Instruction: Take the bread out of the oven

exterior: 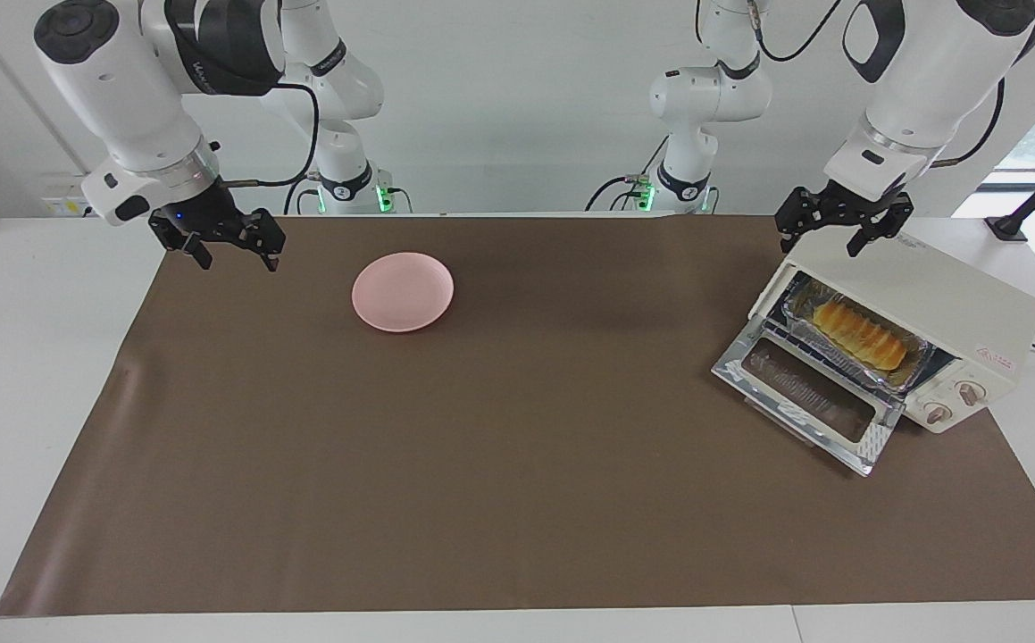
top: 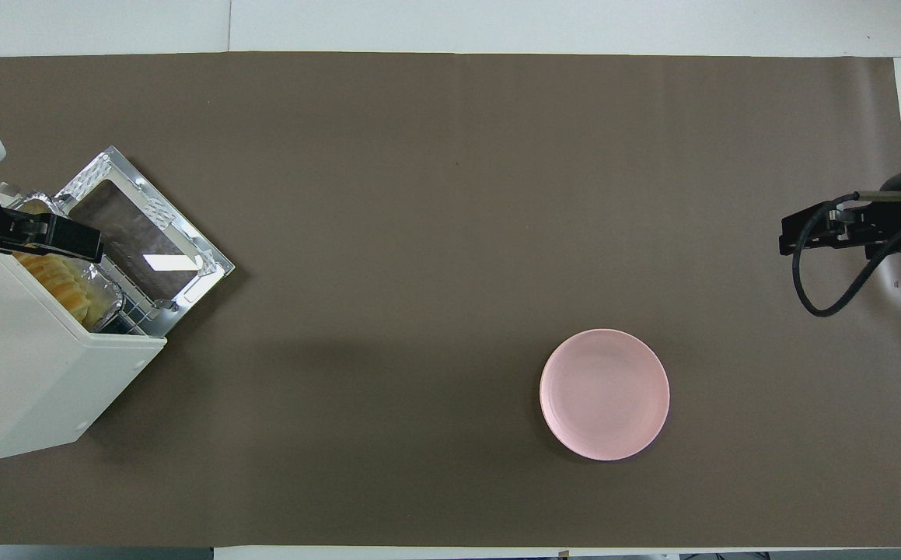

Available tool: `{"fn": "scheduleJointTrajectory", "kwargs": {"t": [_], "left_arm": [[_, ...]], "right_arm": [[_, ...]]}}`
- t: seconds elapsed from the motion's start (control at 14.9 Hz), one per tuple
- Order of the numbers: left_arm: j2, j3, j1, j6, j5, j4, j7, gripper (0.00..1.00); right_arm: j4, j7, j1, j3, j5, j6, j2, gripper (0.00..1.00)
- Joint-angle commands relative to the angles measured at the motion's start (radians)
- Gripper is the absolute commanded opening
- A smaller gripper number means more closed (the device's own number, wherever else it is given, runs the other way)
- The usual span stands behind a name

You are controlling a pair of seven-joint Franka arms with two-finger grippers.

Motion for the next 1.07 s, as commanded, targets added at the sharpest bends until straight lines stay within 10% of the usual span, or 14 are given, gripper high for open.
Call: {"fn": "scheduleJointTrajectory", "kwargs": {"t": [0.0,1.01], "left_arm": [[0.003,-0.01,0.012,0.006,0.005,0.002,-0.009,1.0],[-0.014,-0.004,0.009,0.002,0.007,-0.009,-0.012,1.0]], "right_arm": [[-0.024,-0.027,-0.013,0.01,-0.016,0.002,-0.021,1.0],[-0.024,-0.027,-0.013,0.01,-0.016,0.002,-0.021,1.0]]}}
